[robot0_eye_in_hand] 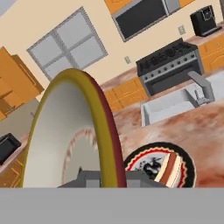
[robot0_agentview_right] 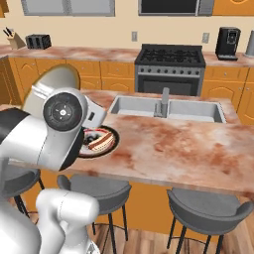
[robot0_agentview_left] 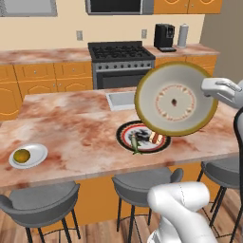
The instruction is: Take the smaller bowl and place it next to the appetizer plate on the dining counter , and place the larger bowl next to the plate with cooked food.
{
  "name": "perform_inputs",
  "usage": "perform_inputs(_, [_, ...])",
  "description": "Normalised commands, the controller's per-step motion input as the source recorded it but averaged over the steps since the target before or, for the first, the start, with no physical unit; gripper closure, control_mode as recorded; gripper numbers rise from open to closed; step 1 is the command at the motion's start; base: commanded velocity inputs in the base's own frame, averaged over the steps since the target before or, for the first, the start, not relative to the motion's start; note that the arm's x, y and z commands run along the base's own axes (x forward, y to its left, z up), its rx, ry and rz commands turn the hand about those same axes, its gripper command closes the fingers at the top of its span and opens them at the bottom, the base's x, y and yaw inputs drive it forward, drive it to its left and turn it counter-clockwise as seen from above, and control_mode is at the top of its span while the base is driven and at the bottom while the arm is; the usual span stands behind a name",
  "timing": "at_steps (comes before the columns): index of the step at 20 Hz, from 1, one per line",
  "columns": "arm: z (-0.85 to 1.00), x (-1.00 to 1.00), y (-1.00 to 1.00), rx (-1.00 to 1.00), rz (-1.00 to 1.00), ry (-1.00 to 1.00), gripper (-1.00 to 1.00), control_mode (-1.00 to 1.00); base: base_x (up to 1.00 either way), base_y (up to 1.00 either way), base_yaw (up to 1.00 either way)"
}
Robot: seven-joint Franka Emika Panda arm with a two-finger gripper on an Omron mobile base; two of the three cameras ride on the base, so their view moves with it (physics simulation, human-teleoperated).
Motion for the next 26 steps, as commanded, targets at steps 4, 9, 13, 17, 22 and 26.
perform_inputs(4, [-0.81,0.23,-0.76,-0.01,-0.14,0.09,1.0,-1.0,0.0,0.0,0.0])
perform_inputs(9, [-0.76,0.33,-0.82,0.02,-0.14,0.33,1.0,-1.0,0.0,0.0,0.0])
perform_inputs(13, [-0.33,0.41,-0.98,0.27,-0.26,0.55,1.0,-1.0,0.0,0.0,0.0])
perform_inputs(17, [-0.18,0.45,-0.9,0.37,-0.25,0.44,1.0,-1.0,0.0,0.0,0.0])
perform_inputs(22, [-0.37,0.26,-0.26,0.09,-0.12,0.05,1.0,-1.0,0.0,0.0,0.0])
perform_inputs(26, [-0.67,0.38,-0.01,0.0,-0.17,0.0,1.0,-1.0,0.0,0.0,0.0])
